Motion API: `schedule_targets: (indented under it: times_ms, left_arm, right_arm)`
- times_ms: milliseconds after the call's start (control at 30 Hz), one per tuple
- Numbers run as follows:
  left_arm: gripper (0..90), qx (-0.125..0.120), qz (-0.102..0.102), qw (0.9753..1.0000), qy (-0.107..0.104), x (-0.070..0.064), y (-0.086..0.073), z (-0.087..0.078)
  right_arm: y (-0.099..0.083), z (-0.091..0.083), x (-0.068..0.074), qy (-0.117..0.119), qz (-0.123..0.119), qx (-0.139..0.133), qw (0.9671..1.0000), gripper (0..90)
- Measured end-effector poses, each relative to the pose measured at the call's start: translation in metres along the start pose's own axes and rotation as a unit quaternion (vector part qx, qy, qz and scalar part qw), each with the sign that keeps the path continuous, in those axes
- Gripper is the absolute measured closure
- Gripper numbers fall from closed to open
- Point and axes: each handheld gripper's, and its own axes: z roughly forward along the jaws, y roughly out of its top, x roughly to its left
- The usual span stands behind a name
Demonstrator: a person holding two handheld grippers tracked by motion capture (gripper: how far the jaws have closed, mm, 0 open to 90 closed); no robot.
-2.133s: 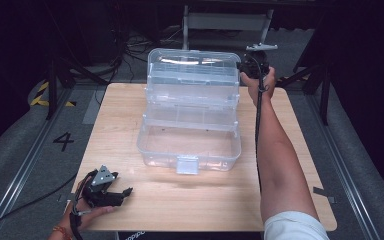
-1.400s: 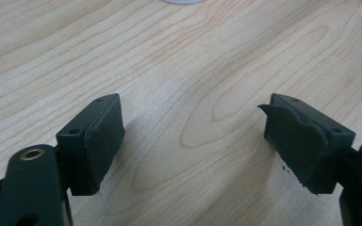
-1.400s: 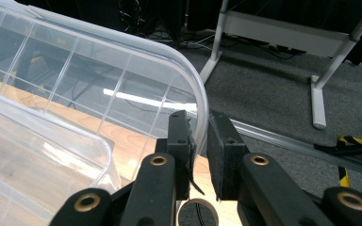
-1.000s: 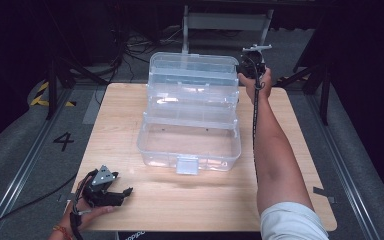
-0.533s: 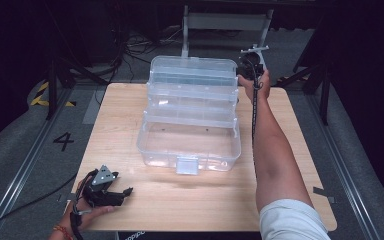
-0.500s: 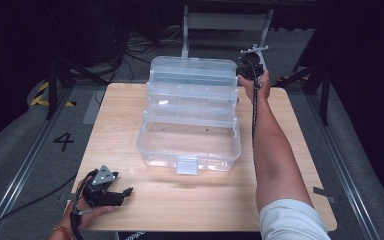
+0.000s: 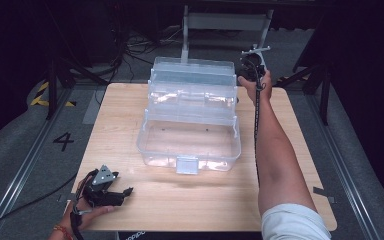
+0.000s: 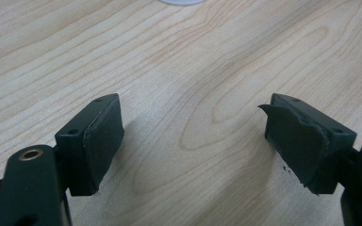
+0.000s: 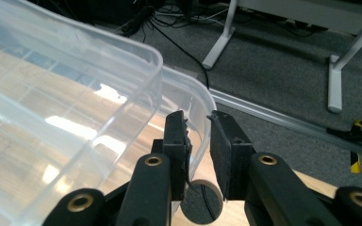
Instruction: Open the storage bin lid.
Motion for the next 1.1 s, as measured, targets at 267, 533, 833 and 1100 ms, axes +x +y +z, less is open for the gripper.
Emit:
schedule_targets:
  times_ms: [267,533,833,1100]
  left_arm:
    - [20.5,-0.001,-0.001,1.0000,0.000,0.000,0.000,0.000]
    - [20.5,-0.001,-0.003,1.0000,0.000,0.000,0.000,0.000]
    - [20.5,-0.003,-0.003,1.0000,0.001,-0.001,0.000,0.001]
    - [20.5,-0.001,-0.002,1.0000,0.000,0.000,0.000,0.000]
  right_arm:
    - [0.001,-0.006,0.004,-0.008,-0.006,-0.001,1.0000,72.9]
    - [0.001,-0.018,0.007,-0.015,-0.006,-0.004,0.9999,68.0]
    - [-0.005,-0.032,0.007,-0.024,-0.009,-0.005,0.9997,61.4]
    - [-0.009,-0.047,0.009,-0.032,-0.019,-0.006,0.9993,58.0]
